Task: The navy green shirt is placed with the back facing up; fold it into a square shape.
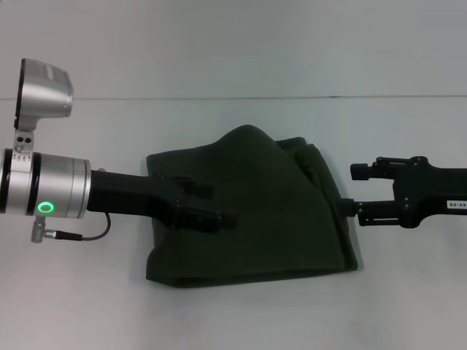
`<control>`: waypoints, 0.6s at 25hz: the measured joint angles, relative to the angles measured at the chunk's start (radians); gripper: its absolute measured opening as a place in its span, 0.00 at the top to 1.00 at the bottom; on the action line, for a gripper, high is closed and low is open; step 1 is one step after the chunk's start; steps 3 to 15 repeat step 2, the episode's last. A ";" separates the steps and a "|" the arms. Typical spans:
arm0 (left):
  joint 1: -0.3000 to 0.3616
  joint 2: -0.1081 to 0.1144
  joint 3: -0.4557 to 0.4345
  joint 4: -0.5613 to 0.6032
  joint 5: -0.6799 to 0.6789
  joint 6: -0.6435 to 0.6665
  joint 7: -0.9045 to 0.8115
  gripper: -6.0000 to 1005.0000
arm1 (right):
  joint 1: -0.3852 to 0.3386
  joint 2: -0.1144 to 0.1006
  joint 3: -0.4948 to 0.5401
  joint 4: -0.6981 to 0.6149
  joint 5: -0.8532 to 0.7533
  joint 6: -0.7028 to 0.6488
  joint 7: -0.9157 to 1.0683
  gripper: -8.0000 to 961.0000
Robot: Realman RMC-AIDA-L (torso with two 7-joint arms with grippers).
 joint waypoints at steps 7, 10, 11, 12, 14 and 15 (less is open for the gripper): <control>0.000 0.000 -0.001 0.000 0.000 -0.001 0.000 0.06 | 0.000 0.000 -0.001 0.002 -0.001 -0.003 0.000 0.13; 0.000 0.000 -0.001 0.000 0.000 -0.001 0.000 0.06 | 0.000 0.000 -0.001 0.002 -0.001 -0.003 0.000 0.13; 0.000 0.000 -0.001 0.000 0.000 -0.001 0.000 0.06 | 0.000 0.000 -0.001 0.002 -0.001 -0.003 0.000 0.13; 0.000 0.000 -0.001 0.000 0.000 -0.001 0.000 0.06 | 0.000 0.000 -0.001 0.002 -0.001 -0.003 0.000 0.13; 0.000 0.000 -0.001 0.000 0.000 -0.001 0.000 0.06 | 0.000 0.000 -0.001 0.002 -0.001 -0.003 0.000 0.13; 0.000 0.000 -0.001 0.000 0.000 -0.001 0.000 0.06 | 0.000 0.000 -0.001 0.002 -0.001 -0.003 0.000 0.13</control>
